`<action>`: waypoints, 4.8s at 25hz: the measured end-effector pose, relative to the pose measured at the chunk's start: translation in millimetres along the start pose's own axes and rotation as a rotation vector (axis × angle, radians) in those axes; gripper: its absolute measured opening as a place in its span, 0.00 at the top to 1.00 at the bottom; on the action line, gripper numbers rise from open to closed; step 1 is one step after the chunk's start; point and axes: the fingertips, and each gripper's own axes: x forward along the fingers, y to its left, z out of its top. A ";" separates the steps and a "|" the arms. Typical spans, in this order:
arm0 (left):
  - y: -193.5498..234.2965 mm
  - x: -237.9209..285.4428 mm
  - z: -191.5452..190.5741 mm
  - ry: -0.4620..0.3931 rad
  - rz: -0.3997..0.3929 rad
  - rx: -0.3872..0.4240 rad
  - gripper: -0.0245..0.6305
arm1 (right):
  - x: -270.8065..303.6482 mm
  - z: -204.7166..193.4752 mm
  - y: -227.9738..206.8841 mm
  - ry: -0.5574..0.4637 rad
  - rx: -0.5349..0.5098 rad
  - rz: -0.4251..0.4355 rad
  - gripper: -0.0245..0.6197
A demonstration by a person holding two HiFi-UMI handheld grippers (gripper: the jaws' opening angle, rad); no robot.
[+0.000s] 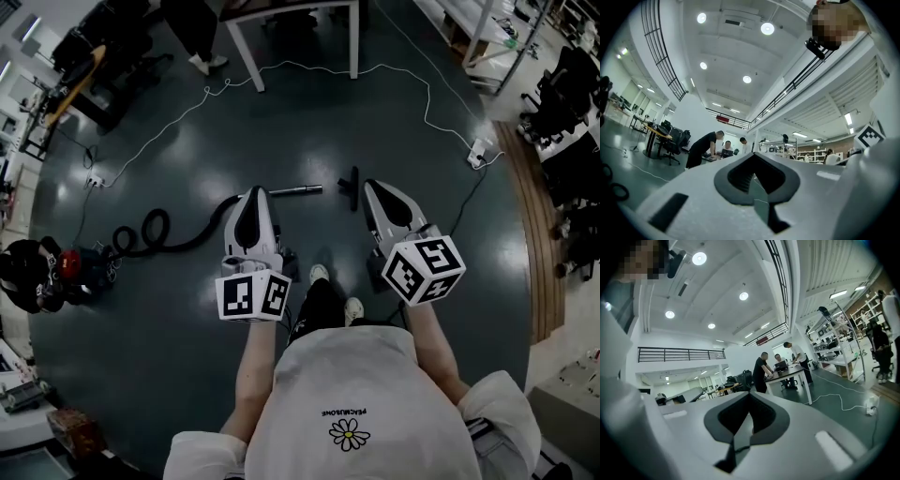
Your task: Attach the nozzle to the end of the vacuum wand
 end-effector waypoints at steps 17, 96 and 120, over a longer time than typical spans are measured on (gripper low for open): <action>155.3 212.9 -39.4 0.060 -0.072 -0.080 0.96 | 253.1 41.4 -64.0 0.019 -0.016 -0.112 0.95; 437.7 167.4 -1001.3 0.991 -0.802 0.826 0.57 | 436.4 -769.6 -555.3 0.870 -0.401 0.299 0.59; 425.1 160.9 -1030.6 1.205 -0.977 0.808 0.67 | 463.9 -843.5 -494.8 1.043 -0.948 0.617 0.69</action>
